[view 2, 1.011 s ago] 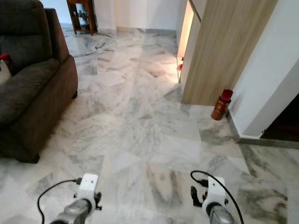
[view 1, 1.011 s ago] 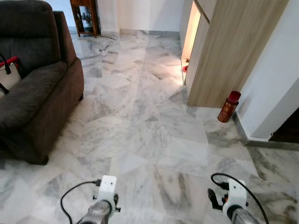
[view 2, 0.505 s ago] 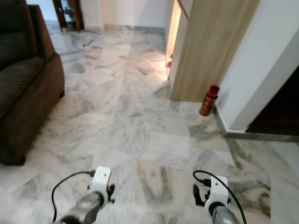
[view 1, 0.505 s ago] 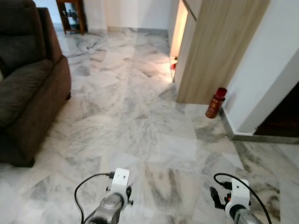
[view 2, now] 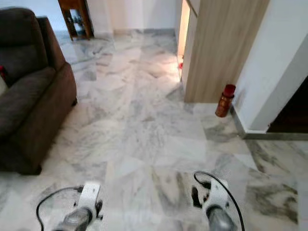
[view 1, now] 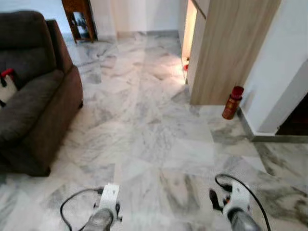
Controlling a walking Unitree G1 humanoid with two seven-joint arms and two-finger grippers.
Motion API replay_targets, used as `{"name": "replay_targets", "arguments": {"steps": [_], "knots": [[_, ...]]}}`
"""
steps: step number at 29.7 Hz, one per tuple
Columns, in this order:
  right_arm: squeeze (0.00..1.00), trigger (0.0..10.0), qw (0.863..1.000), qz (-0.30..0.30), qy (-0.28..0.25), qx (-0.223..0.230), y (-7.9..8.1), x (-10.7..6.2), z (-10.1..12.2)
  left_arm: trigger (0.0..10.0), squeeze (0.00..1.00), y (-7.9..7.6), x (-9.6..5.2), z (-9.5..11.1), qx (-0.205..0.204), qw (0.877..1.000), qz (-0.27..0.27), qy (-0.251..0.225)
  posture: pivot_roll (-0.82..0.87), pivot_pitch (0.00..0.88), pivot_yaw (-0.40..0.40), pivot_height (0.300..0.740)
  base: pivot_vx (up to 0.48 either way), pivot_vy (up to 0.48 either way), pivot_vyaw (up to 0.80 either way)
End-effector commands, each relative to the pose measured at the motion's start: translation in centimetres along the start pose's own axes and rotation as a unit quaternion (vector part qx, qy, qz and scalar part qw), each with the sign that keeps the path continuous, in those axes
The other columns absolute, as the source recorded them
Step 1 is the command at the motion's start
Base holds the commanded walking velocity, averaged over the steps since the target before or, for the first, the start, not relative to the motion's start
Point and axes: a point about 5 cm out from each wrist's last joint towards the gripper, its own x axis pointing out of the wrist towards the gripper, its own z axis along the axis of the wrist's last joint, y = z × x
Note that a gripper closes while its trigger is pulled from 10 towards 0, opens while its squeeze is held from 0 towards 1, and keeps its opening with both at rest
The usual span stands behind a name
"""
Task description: Picking trash to rubbish bin
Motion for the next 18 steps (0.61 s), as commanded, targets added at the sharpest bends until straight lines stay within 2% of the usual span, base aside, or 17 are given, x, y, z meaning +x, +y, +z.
{"name": "replay_targets", "arguments": {"steps": [1, 2, 4, 5, 9, 11, 14, 18], "knots": [[0.00, 10.0, 0.999, 0.025, 0.016, -0.013, 1.7, 0.2, -0.5, 10.0, 0.00, 0.2, -0.2, -1.0, -0.035, 0.999, 0.014, 0.016, -0.19, 0.000, -0.032, 0.740, 0.000, 0.000, 0.00], [0.00, 10.0, 0.999, 0.038, 0.012, -0.013, 2.7, 0.5, -0.1, 10.0, 0.00, -0.1, -0.2, -0.9, -0.028, 1.000, 0.006, 0.008, -0.18, 0.000, -0.046, 0.740, 0.000, 0.000, 0.00], [0.00, 10.0, 0.998, 0.049, 0.014, -0.019, 3.5, 0.6, 0.0, 10.0, 0.00, -0.1, -0.3, -1.0, 0.002, 1.000, 0.001, 0.006, -0.19, 0.000, -0.056, 0.740, 0.000, 0.000, 0.00], [0.00, 10.0, 0.996, 0.072, 0.022, -0.042, 4.8, 0.7, -0.2, 10.0, 0.00, 0.3, -0.4, -1.6, -0.010, 1.000, 0.013, 0.014, -0.19, 0.000, -0.058, 0.740, 0.000, 0.000, 0.00], [0.00, 10.0, 0.993, 0.098, 0.036, -0.059, 7.2, 0.6, -1.2, 10.0, 0.00, 1.1, -0.6, -2.7, -0.023, 0.999, 0.030, 0.038, -0.20, 0.000, -0.057, 0.740, 0.000, 0.000, 0.00], [0.00, 10.0, 0.989, 0.117, 0.039, -0.084, 8.4, 0.3, -1.9, 10.0, 0.00, 0.9, -0.6, -2.9, -0.013, 0.999, 0.025, 0.040, -0.18, 0.000, -0.060, 0.740, 0.000, 0.000, 0.00], [0.00, 10.0, 0.984, 0.128, 0.047, -0.111, 9.0, 0.2, -2.3, 10.0, 0.00, 0.9, -0.5, -2.4, -0.016, 0.999, 0.025, 0.034, -0.14, 0.000, -0.079, 0.740, 0.000, 0.000, 0.00], [0.00, 10.0, 0.989, 0.117, 0.029, -0.089, 8.9, 0.8, -0.7, 10.0, 0.00, 1.2, -0.4, -1.8, -0.036, 0.998, 0.036, 0.023, -0.12, 0.000, -0.076, 0.740, 0.000, 0.000, 0.00]]}}
